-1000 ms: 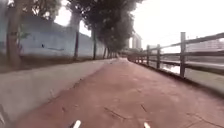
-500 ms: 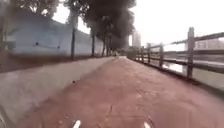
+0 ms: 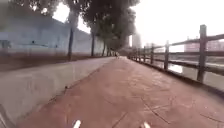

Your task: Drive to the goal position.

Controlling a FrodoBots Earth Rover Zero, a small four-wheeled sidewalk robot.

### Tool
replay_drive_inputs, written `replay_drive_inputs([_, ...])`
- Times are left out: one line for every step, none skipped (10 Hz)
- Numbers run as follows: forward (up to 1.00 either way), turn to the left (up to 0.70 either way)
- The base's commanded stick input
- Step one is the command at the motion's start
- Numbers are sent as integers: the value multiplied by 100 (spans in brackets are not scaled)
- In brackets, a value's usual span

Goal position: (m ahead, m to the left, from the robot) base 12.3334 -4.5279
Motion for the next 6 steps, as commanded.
replay_drive_inputs([70, 0])
replay_drive_inputs([70, 0])
replay_drive_inputs([70, 0])
replay_drive_inputs([70, 0])
replay_drive_inputs([70, 0])
replay_drive_inputs([70, 0])
